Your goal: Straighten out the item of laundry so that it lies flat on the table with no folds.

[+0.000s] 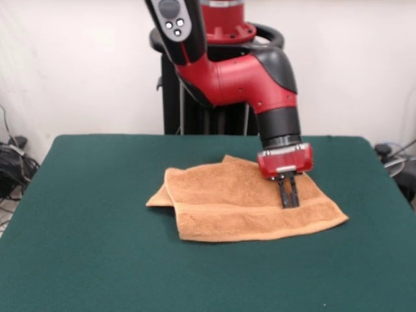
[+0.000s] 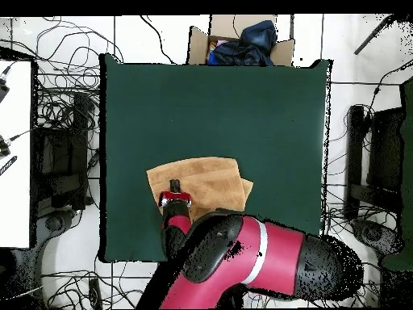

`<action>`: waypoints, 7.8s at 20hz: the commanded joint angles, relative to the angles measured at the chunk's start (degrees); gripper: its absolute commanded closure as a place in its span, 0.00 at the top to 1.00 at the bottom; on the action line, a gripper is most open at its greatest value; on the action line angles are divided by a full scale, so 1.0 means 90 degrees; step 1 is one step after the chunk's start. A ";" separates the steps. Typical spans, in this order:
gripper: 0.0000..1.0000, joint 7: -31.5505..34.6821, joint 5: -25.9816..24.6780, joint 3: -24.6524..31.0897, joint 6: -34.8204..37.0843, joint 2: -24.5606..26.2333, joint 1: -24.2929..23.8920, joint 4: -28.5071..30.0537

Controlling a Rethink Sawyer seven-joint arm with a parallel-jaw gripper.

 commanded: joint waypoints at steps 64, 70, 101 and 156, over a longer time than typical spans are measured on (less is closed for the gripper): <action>0.00 0.1901 0.0146 0.1884 -0.0237 0.0861 -0.0051 -0.1318; 0.00 0.1934 0.0051 0.1946 -0.0406 0.0771 -0.0102 -0.1161; 0.00 0.1511 0.1215 0.1533 0.0226 0.0491 0.0551 -0.1790; 0.00 0.0189 0.2166 -0.1149 0.6981 -0.3258 0.1192 0.1021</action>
